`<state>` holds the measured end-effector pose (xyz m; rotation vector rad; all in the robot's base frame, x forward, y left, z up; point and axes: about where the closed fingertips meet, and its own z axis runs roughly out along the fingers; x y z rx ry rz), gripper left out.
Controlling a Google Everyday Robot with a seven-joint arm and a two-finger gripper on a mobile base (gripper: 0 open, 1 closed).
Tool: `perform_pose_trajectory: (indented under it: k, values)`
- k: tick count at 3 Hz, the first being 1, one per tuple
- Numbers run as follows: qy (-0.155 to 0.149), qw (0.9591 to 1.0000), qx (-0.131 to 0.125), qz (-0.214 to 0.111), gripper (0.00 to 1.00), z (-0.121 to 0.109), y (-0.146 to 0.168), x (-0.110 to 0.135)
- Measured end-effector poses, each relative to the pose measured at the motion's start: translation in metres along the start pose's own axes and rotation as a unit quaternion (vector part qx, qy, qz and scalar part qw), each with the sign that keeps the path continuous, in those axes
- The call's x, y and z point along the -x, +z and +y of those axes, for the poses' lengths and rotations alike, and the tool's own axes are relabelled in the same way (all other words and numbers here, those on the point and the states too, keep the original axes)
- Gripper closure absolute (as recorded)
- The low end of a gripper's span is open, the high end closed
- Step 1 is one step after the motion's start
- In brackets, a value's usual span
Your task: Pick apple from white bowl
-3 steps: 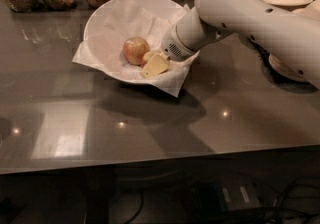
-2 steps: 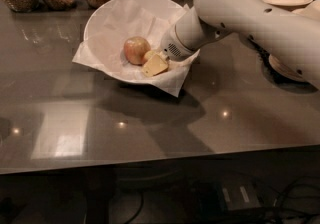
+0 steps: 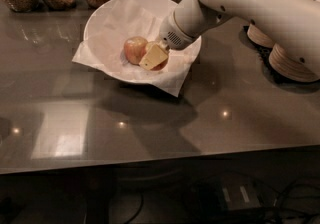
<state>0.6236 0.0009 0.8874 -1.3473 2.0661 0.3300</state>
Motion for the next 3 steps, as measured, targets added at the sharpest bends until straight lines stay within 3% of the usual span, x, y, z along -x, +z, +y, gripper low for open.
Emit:
perform_pose_trajectory:
  k: [2,3]
  values:
    - [-0.061,0.9972,0.014,0.040,1.00,-0.005,-0.032,0.026]
    - [-0.094,0.9929,0.051,0.053,1.00,-0.002,-0.052,0.035]
